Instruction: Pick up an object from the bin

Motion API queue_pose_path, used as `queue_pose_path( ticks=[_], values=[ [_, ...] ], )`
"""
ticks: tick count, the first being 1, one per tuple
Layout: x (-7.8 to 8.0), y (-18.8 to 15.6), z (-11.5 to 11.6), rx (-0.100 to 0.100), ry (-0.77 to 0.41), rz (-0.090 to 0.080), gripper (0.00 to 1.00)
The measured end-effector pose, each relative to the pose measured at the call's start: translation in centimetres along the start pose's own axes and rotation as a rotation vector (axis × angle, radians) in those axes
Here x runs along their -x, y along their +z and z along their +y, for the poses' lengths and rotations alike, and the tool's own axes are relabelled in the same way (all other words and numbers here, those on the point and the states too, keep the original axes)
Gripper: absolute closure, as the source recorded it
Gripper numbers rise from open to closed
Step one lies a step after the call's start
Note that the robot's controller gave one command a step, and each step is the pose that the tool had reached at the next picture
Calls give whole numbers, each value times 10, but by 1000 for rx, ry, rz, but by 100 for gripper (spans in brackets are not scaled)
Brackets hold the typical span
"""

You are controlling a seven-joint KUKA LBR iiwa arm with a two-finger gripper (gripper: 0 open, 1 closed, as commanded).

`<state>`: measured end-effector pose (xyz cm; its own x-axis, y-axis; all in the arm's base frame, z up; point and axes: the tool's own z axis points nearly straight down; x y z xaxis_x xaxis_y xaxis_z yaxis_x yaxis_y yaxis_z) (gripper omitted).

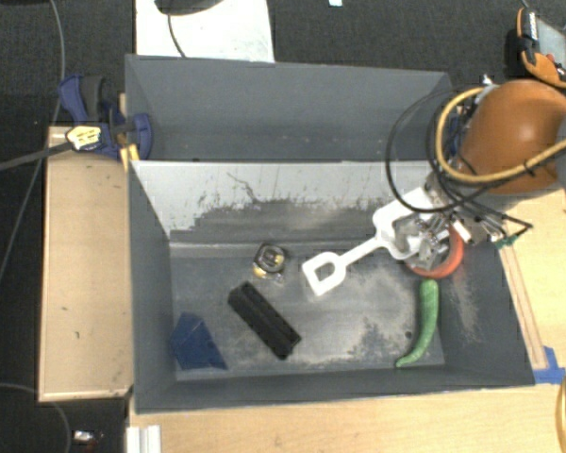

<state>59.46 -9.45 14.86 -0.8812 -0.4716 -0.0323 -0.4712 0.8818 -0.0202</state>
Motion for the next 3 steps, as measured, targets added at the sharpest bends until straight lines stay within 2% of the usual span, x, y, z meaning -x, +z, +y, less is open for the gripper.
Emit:
queue_pose_path(
  ticks=[1,2,3],
  values=[
    [-27,43,10,11,165,15,100],
    [-21,-17,17,-2,-23,-5,100],
    [-34,8,-2,11,107,14,100]
  ],
)
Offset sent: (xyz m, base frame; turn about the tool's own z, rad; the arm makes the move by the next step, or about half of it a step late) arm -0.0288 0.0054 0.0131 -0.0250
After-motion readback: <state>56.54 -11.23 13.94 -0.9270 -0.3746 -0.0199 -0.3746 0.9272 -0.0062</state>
